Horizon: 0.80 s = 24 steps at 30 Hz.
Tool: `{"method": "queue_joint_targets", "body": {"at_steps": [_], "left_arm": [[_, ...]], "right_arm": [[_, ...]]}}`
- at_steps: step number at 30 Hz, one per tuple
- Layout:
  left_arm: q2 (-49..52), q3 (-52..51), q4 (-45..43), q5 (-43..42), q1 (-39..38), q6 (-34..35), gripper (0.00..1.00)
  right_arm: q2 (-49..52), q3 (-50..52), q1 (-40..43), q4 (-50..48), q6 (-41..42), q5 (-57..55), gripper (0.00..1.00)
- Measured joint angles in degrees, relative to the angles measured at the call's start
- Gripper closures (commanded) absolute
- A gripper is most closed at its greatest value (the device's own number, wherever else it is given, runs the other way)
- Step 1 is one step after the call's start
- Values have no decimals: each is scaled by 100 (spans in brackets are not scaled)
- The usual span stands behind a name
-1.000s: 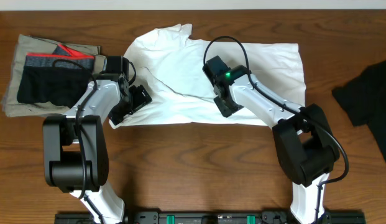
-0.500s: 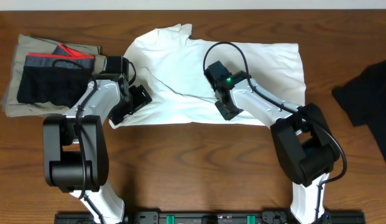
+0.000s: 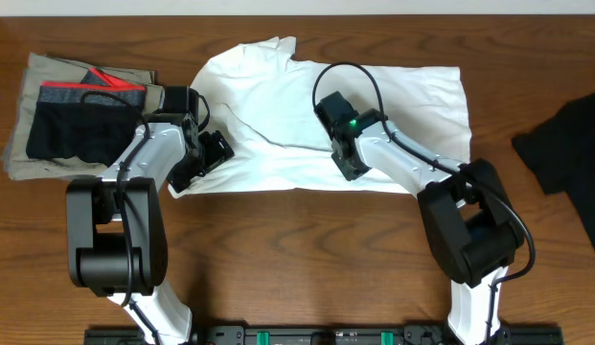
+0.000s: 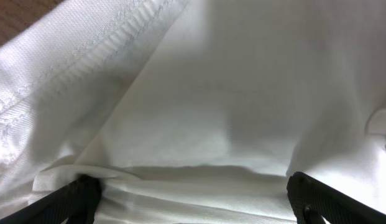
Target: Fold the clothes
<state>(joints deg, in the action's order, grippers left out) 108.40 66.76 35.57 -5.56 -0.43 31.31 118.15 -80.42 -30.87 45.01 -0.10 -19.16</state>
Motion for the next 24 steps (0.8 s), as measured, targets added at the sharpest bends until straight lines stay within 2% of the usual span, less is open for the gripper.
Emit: {"method": "queue_joint_targets", "body": {"at_steps": [6, 13, 17, 24], "left_arm": [[0, 0, 0, 0, 0, 0, 2], [0, 0, 2, 0, 0, 0, 2], [0, 0, 0, 0, 0, 0, 2], [0, 0, 0, 0, 0, 0, 2]], "right_arm": [[0, 2, 155, -293, -2, -103, 88], [0, 4, 243, -719, -94, -195, 82], [0, 4, 243, -894, -195, -214, 82], [0, 4, 328, -1073, -280, -262, 90]]}}
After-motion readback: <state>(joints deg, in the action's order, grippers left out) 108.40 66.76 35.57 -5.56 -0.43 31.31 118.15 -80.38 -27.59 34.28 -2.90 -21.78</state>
